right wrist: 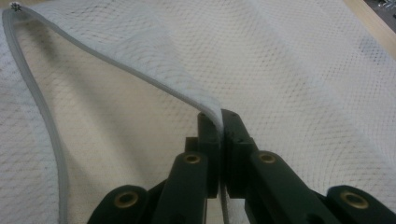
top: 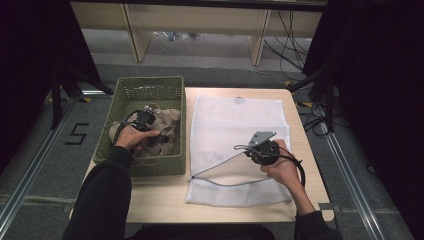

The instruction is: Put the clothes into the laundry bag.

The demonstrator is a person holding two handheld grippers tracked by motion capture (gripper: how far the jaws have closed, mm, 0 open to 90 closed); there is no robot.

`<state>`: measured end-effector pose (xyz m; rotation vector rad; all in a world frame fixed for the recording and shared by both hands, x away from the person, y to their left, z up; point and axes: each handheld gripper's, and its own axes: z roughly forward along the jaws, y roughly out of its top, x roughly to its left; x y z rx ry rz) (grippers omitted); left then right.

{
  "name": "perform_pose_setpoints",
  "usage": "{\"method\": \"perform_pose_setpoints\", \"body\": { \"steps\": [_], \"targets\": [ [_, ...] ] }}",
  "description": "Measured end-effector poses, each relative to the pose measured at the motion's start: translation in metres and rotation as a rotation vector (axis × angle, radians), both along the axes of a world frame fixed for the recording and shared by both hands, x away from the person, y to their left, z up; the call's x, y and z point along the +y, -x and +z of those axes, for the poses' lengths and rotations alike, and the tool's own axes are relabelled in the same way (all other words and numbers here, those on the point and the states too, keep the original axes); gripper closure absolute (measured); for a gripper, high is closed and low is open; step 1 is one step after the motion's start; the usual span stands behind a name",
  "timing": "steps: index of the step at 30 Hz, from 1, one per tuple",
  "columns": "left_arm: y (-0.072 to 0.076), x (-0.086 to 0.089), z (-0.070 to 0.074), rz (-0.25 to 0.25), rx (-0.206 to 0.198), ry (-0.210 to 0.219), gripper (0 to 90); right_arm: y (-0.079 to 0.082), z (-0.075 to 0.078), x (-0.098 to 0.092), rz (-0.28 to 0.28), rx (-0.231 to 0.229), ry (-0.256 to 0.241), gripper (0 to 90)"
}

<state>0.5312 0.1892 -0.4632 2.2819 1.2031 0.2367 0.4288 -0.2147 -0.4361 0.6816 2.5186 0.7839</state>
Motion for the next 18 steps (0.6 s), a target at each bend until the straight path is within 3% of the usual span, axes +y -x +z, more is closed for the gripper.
{"method": "perform_pose_setpoints", "body": {
  "steps": [1, 2, 3, 6, 7, 8, 9, 10, 11, 12, 14, 18],
  "targets": [
    [-0.001, -0.001, -0.004, 0.011, 0.001, -0.020, 1.8, -0.002, 0.000, 0.000, 0.028, -0.016, 0.012, 88.3],
    [-0.001, -0.001, -0.004, 0.011, 0.001, -0.020, 2.9, 0.001, -0.001, 0.001, 0.002, 0.010, 0.005, 88.2],
    [-0.003, -0.001, -0.012, 0.004, -0.022, -0.076, 3.9, 0.001, -0.001, 0.001, 0.001, 0.006, 0.006, 88.2],
    [-0.004, -0.004, -0.020, 0.024, -0.045, -0.069, 0.0, 0.000, -0.001, 0.000, 0.016, -0.007, 0.013, 88.1],
    [-0.004, -0.005, -0.020, 0.021, -0.035, -0.095, 0.0, 0.001, -0.001, 0.000, 0.014, -0.004, 0.014, 88.1],
    [-0.004, -0.005, -0.020, 0.021, -0.035, -0.095, 2.0, 0.001, -0.001, 0.000, 0.014, -0.004, 0.014, 88.1],
    [-0.004, -0.006, -0.020, 0.024, -0.041, -0.115, 10.7, 0.001, -0.001, 0.000, 0.006, 0.006, 0.007, 88.1],
    [-0.004, -0.006, -0.019, 0.037, -0.056, -0.145, 10.7, 0.001, -0.001, 0.000, 0.006, 0.006, 0.007, 88.1],
    [-0.004, -0.006, -0.018, 0.054, -0.059, -0.142, 25.0, 0.001, -0.001, 0.000, 0.002, 0.003, 0.007, 88.1],
    [-0.004, -0.006, -0.018, 0.058, -0.064, -0.151, 25.0, 0.001, -0.001, 0.000, 0.002, 0.003, 0.007, 88.1],
    [-0.003, -0.006, -0.015, 0.046, -0.055, -0.159, 40.5, 0.002, 0.000, -0.001, 0.009, 0.003, 0.013, 88.2],
    [-0.001, -0.007, -0.011, 0.041, -0.060, -0.170, 59.6, 0.002, 0.001, -0.001, 0.006, -0.001, 0.007, 88.1]
  ]
}}
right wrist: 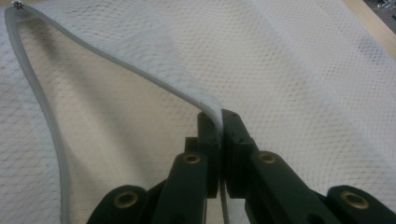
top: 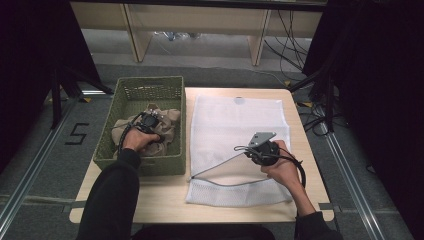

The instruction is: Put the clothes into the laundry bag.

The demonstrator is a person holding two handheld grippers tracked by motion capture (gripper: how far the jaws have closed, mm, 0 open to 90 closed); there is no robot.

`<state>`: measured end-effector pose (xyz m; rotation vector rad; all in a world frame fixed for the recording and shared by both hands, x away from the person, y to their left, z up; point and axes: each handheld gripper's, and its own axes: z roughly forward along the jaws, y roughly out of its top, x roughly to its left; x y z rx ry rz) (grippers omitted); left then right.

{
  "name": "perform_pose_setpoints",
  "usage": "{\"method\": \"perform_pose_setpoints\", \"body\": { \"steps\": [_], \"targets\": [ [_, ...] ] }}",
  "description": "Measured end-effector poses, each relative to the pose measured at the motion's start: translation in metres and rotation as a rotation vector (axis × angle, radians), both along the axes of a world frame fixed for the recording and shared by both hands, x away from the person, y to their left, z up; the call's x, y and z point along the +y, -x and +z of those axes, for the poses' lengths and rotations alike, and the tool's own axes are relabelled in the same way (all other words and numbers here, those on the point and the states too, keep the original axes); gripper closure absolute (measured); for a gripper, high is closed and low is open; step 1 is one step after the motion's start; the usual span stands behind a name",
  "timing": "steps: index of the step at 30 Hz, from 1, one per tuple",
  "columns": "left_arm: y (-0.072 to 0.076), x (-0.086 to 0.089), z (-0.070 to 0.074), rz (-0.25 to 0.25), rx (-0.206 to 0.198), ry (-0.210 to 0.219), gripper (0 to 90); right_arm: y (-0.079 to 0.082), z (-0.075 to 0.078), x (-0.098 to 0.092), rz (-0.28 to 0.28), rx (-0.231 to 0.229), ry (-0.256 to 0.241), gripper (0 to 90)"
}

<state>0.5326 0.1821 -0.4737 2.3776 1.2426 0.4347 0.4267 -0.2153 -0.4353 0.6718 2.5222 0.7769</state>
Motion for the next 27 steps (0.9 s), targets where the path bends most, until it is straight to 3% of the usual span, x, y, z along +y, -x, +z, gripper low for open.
{"method": "perform_pose_setpoints", "body": {
  "steps": [3, 6, 9, 10, 11, 14, 17, 18, 19, 20, 22, 25, 26, 27],
  "targets": [
    [0.000, 0.002, 0.001, 0.015, -0.018, 0.017, 64.1, 0.000, -0.001, 0.000, -0.003, 0.001, -0.003, 88.2],
    [0.001, 0.002, 0.006, 0.018, -0.052, 0.006, 67.0, -0.001, -0.001, -0.001, -0.004, 0.003, -0.007, 88.1],
    [0.003, 0.013, 0.015, 0.046, -0.093, 0.094, 69.1, -0.002, -0.001, -0.003, 0.006, 0.000, -0.005, 88.4],
    [0.003, 0.013, 0.015, 0.046, -0.093, 0.094, 69.5, -0.002, -0.001, -0.004, 0.005, -0.003, -0.008, 88.5],
    [0.004, 0.016, 0.019, 0.062, -0.111, 0.123, 69.5, -0.002, -0.001, -0.004, 0.005, -0.003, -0.008, 88.5],
    [0.010, 0.025, 0.038, 0.071, -0.157, 0.204, 70.8, -0.003, -0.001, -0.005, 0.013, -0.014, -0.012, 89.1],
    [0.020, 0.036, 0.067, 0.026, -0.169, 0.305, 71.5, -0.003, 0.000, -0.004, -0.003, -0.010, -0.016, 89.5],
    [0.020, 0.036, 0.067, 0.026, -0.169, 0.305, 71.5, -0.003, 0.000, -0.004, -0.003, -0.010, -0.016, 89.5],
    [0.027, 0.037, 0.081, 0.034, -0.193, 0.365, 71.5, -0.002, 0.001, -0.004, -0.004, 0.003, -0.018, 89.5],
    [0.027, 0.037, 0.081, 0.034, -0.193, 0.365, 71.4, -0.002, 0.001, -0.004, -0.004, 0.003, -0.018, 89.5],
    [0.033, 0.041, 0.094, 0.050, -0.213, 0.434, 71.5, -0.004, 0.001, -0.004, 0.016, -0.025, -0.014, 89.5],
    [0.046, 0.044, 0.119, 0.011, -0.240, 0.472, 71.4, -0.002, 0.001, -0.004, -0.005, 0.000, -0.015, 89.4],
    [0.046, 0.044, 0.119, 0.011, -0.240, 0.472, 71.4, -0.002, 0.001, -0.004, -0.005, 0.000, -0.015, 89.4],
    [0.055, 0.042, 0.131, -0.007, -0.258, 0.479, 71.3, -0.005, 0.001, -0.005, 0.020, -0.021, -0.010, 89.4]
  ]
}}
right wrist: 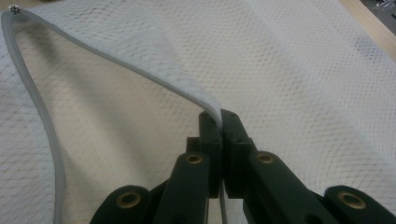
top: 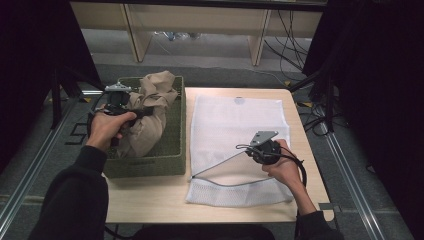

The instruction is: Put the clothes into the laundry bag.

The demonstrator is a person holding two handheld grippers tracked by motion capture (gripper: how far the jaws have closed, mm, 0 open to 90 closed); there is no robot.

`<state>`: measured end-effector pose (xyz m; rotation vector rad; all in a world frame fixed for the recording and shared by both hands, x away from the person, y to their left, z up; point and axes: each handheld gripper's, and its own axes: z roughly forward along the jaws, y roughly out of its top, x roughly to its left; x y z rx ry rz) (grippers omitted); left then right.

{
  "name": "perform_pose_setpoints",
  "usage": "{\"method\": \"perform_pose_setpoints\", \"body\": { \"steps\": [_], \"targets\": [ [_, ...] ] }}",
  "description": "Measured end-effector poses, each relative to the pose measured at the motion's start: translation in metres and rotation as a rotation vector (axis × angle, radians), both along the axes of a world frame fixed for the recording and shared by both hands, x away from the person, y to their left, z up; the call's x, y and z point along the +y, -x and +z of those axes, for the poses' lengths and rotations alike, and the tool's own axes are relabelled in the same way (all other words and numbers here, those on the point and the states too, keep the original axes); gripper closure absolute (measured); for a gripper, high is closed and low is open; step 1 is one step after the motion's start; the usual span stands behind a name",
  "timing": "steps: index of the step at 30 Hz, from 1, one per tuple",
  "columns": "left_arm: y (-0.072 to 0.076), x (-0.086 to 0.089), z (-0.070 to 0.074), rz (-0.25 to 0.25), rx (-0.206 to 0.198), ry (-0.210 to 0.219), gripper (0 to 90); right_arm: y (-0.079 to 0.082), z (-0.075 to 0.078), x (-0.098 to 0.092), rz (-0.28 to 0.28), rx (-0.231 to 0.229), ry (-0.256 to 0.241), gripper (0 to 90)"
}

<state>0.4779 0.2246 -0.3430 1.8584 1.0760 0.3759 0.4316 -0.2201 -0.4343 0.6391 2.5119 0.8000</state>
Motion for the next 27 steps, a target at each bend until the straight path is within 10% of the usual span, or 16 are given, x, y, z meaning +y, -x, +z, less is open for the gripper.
{"method": "perform_pose_setpoints", "body": {
  "steps": [13, 21, 24, 25, 27],
  "targets": [
    [0.046, -0.016, 0.037, -0.123, -0.045, 0.087, 71.3, -0.003, 0.008, -0.001, -0.021, 0.000, -0.026, 89.5],
    [0.101, -0.045, 0.062, -0.295, -0.063, 0.170, 71.1, -0.011, 0.021, -0.001, -0.016, 0.006, -0.058, 89.4],
    [0.113, -0.052, 0.066, -0.373, -0.144, 0.105, 71.0, -0.015, 0.021, -0.003, -0.015, 0.012, -0.070, 89.5],
    [0.125, -0.060, 0.065, -0.383, -0.064, 0.186, 71.0, -0.016, 0.021, -0.004, -0.030, 0.025, -0.081, 89.4],
    [0.134, -0.068, 0.065, -0.438, -0.053, 0.190, 70.9, -0.018, 0.022, -0.004, -0.037, 0.019, -0.093, 89.4]
  ]
}}
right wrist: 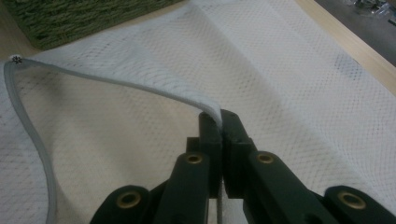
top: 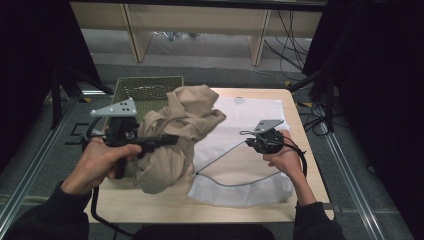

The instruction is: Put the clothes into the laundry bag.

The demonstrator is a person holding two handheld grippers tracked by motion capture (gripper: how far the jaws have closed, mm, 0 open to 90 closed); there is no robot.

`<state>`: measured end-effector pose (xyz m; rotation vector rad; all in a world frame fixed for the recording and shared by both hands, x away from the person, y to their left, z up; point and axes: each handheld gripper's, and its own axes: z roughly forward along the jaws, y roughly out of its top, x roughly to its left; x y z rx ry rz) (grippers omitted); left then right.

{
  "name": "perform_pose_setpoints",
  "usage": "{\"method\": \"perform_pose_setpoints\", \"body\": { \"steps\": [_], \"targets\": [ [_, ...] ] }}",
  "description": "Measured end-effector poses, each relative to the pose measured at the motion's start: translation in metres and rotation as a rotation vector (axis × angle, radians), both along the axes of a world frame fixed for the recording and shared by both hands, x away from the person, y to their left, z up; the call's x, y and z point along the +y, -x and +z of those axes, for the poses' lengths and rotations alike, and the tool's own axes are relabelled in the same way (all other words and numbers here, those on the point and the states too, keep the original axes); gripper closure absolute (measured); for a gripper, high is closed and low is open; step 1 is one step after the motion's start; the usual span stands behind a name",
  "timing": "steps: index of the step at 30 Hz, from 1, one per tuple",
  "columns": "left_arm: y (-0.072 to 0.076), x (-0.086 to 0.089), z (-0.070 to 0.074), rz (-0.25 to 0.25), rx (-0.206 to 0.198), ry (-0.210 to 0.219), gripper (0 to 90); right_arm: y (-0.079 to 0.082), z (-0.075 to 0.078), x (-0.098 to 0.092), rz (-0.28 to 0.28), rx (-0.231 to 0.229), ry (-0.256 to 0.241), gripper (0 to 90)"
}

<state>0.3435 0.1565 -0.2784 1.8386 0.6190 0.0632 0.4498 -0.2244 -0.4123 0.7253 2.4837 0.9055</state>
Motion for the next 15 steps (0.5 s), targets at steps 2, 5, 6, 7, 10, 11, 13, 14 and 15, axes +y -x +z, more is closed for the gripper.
{"method": "perform_pose_setpoints", "body": {
  "steps": [2, 5, 6, 7, 10, 11, 13, 14, 15],
  "targets": [
    [0.006, -0.007, -0.003, -0.013, 0.026, 0.022, 70.8, -0.001, 0.000, 0.000, 0.011, -0.009, -0.001, 89.4],
    [0.019, -0.024, -0.012, -0.093, 0.050, 0.020, 70.8, -0.002, 0.002, 0.000, -0.016, 0.000, -0.026, 89.5],
    [0.022, -0.032, -0.018, -0.131, 0.065, 0.014, 70.7, -0.004, 0.003, 0.000, -0.001, -0.012, -0.023, 89.5],
    [0.025, -0.036, -0.021, -0.139, 0.090, 0.009, 70.6, -0.004, 0.004, -0.001, -0.003, 0.004, -0.024, 89.5],
    [0.029, -0.054, -0.035, -0.193, 0.122, -0.019, 70.3, -0.005, 0.003, -0.001, -0.009, -0.005, -0.035, 89.4],
    [0.030, -0.066, -0.046, -0.215, 0.151, -0.023, 70.3, -0.005, 0.004, -0.002, 0.002, -0.014, -0.034, 89.4],
    [0.030, -0.073, -0.053, -0.228, 0.168, -0.034, 70.2, -0.005, 0.005, -0.003, 0.010, 0.000, -0.030, 89.4],
    [0.026, -0.085, -0.066, -0.257, 0.185, -0.047, 70.2, -0.005, 0.005, -0.003, 0.000, -0.013, -0.041, 89.4],
    [0.026, -0.085, -0.066, -0.257, 0.185, -0.047, 70.2, -0.004, 0.006, -0.004, -0.008, -0.008, -0.052, 89.4]
  ]
}}
